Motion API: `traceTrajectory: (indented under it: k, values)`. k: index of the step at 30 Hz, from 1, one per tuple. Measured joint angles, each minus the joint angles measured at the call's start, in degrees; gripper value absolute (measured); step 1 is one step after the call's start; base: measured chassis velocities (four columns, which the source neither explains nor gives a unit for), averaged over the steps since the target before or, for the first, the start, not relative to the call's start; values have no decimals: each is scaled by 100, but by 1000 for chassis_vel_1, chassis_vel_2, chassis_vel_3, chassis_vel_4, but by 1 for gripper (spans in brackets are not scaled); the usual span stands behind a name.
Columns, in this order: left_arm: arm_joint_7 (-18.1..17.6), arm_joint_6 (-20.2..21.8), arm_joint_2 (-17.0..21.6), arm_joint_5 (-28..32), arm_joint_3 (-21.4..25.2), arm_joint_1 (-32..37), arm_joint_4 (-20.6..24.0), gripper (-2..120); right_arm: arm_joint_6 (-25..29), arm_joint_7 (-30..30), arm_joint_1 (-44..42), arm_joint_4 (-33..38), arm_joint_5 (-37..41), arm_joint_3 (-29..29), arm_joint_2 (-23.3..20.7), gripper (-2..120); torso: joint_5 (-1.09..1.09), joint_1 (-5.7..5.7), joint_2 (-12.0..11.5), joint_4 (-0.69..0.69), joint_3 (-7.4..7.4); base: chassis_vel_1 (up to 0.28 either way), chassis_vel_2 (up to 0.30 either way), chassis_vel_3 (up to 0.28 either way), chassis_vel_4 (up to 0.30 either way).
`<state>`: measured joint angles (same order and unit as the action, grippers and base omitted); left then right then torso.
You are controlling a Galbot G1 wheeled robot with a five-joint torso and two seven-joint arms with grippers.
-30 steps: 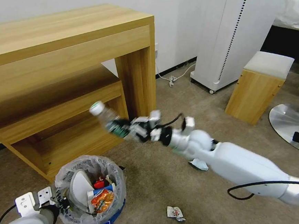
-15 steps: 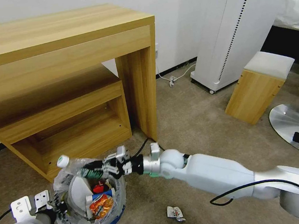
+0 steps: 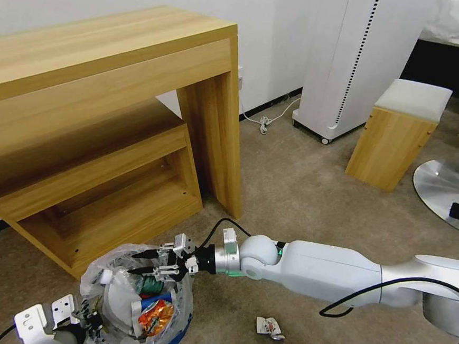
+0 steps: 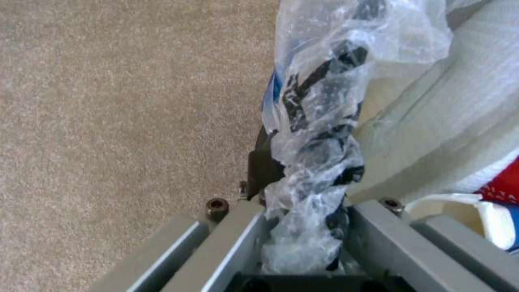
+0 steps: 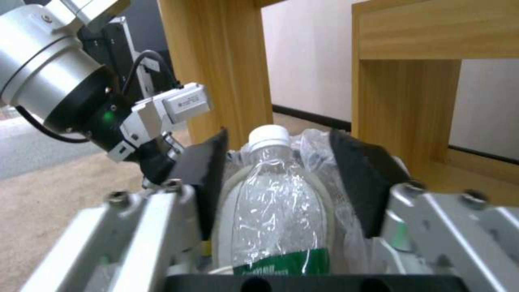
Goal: Pick up the trash bin and place the garbage on the floor into it.
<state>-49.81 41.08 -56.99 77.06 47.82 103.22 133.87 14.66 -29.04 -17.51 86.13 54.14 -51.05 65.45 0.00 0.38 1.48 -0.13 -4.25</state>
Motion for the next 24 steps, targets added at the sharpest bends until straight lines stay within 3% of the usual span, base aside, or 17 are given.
traceTrajectory:
  k: [2,4,7,8,11,12,15,17,19,24]
  values:
    - [6,0,-2,1,-22,-27,-28,0,5,236,-50,29,-73,71,-62,65,0,0,0,1,0,0,0,0,0]
    - [8,1,-3,1,-27,-29,-30,0,5,302,-65,50,-89,107,-87,67,0,0,0,1,0,0,0,0,0]
    - [27,13,-10,-2,-71,-45,-41,0,-20,742,-204,300,-131,558,-406,84,1,0,0,1,0,0,0,0,0]
    - [27,13,-10,-2,-71,-45,-41,0,-20,742,-204,300,-131,558,-406,84,1,0,0,1,0,0,0,0,0]
    - [52,29,37,-3,-103,-59,-29,0,-125,1073,-350,635,-224,1301,-1103,97,1,0,0,0,0,0,0,0,0]
    - [52,29,37,-3,-103,-59,-29,0,-125,1073,-350,635,-224,1301,-1103,97,1,0,0,0,0,0,0,0,0]
    - [80,41,59,-37,-165,-66,-33,0,-289,1160,-792,675,-697,2021,-1854,100,3,0,0,1,0,0,0,0,0]
    - [82,43,59,-46,-174,-67,-38,0,-349,1176,-861,687,-782,2115,-1952,100,2,0,0,1,0,0,0,0,0]
    - [113,52,59,-82,-223,-96,-77,0,-512,1518,-1333,749,-1361,2524,-2718,100,2,0,0,-3,1,0,0,0,0]
    - [138,57,42,-124,-283,-116,-96,0,-488,1805,-1745,720,-1792,2752,-3139,100,2,0,0,-2,1,0,0,0,0]
